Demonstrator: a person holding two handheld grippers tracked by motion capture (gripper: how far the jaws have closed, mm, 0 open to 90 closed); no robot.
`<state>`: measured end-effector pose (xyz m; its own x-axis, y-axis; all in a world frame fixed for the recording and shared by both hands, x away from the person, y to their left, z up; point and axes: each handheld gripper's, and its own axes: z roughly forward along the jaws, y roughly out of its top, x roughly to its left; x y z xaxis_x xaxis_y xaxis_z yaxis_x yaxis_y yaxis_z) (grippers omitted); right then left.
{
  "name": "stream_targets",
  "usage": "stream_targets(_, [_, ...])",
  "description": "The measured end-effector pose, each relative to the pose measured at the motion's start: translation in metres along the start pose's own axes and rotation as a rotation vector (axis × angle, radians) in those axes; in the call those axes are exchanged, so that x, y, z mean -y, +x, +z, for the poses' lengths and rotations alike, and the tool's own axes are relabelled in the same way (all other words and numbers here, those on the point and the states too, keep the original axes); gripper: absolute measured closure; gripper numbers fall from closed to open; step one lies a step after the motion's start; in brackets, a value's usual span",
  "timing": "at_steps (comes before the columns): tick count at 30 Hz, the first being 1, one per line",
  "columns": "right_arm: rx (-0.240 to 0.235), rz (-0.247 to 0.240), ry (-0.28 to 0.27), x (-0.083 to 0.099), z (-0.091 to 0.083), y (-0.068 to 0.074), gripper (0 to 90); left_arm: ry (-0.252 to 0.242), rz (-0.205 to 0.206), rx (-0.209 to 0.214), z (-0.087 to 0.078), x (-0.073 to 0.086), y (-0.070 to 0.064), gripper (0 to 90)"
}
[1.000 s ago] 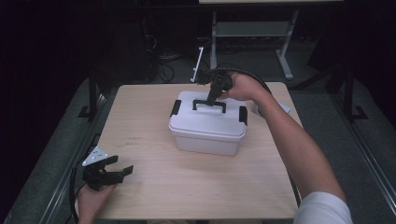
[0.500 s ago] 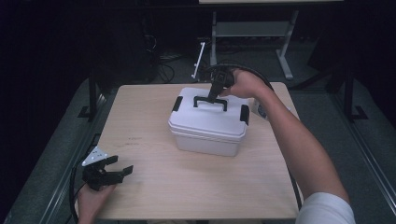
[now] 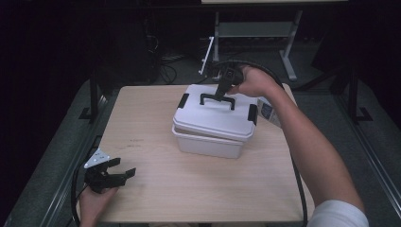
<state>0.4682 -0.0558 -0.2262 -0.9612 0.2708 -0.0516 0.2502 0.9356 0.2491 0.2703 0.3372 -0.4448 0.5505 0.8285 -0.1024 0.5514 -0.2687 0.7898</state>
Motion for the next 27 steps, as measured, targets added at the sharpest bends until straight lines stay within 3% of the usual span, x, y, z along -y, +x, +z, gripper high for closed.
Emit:
stream_targets(12, [0.01,0.037,-0.009,0.018,-0.017,0.005,84.7,-0.001,0.0,0.002,0.001,0.0,-0.001,17.5])
stream_targets(27, [0.036,0.099,-0.015,0.055,-0.038,0.011,84.7,-0.005,0.003,0.015,0.002,-0.001,-0.002,17.5])
